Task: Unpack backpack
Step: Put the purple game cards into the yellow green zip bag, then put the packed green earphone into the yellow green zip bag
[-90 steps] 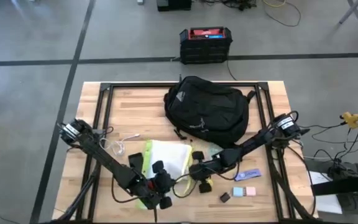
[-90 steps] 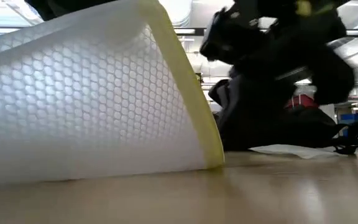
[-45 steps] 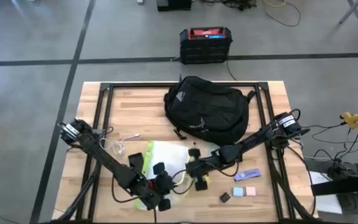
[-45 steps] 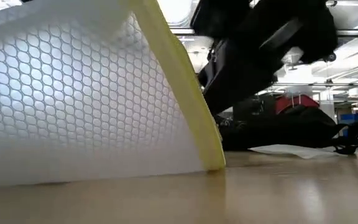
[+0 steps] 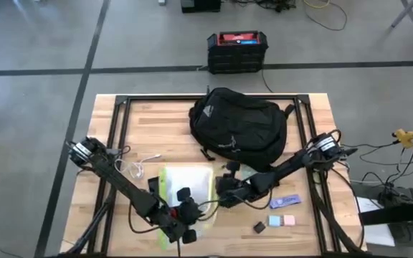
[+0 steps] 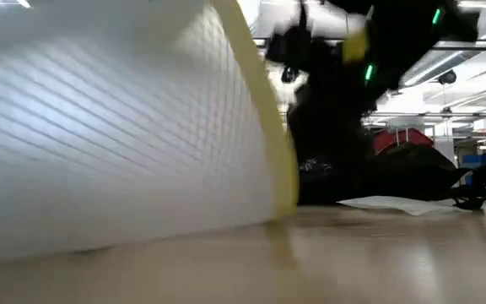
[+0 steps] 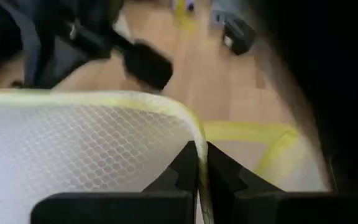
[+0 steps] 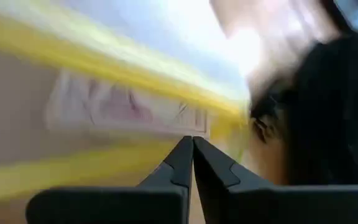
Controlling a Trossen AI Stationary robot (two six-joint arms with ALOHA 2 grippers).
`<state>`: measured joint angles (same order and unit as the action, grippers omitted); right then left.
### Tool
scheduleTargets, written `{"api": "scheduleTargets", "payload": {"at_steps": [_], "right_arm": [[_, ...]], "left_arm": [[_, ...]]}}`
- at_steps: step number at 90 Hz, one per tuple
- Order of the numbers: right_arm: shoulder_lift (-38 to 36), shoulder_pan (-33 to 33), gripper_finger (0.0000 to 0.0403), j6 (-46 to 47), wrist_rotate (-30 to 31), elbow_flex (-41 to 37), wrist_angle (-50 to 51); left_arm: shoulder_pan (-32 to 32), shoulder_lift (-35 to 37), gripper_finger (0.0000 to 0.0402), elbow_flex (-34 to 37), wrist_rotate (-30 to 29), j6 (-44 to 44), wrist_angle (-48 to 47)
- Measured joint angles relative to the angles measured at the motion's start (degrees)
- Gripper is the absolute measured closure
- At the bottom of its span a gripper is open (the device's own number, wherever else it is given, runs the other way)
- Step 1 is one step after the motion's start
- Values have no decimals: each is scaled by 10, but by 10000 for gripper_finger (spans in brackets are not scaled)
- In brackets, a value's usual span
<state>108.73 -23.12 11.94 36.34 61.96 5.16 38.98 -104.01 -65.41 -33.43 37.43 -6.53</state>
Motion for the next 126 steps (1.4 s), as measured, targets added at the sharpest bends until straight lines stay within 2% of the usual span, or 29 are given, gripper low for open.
{"api": "scheduleTargets", "payload": {"at_steps": [17, 31, 40, 47, 52, 56, 65, 71, 93, 109, 126], "right_arm": [[-4, 4, 403, -29, -156, -1, -25], [-4, 1, 403, -58, -342, -2, -44], [8, 1, 403, -48, -403, -1, -98], [27, -1, 403, -38, -403, 2, -137], [42, -1, 403, -38, -384, 10, -128], [48, -1, 403, -37, -341, 19, -102], [48, 7, 403, -30, -188, 31, -43], [40, 13, 403, -44, -159, 31, -40], [24, 19, 403, -56, -195, 31, -36], [23, 15, 403, -55, -309, 29, -38], [18, -1, 403, -53, -308, 28, -14]], "left_arm": [[0, 0, 402, 0, 1, -4, 1], [0, 0, 402, 0, 0, -9, 2], [0, 0, 402, 0, 0, -12, 2], [0, 0, 402, 0, 0, -12, 3], [0, 0, 402, 0, 0, -12, 3], [0, 0, 402, 0, 0, -11, 3], [1, 0, 402, 0, 13, -10, 4], [1, 0, 402, 0, 14, -9, 3], [2, 0, 402, 0, 20, -9, 5], [2, 0, 402, 0, 15, -9, 5], [2, 0, 402, 0, 14, -7, 5]]}}
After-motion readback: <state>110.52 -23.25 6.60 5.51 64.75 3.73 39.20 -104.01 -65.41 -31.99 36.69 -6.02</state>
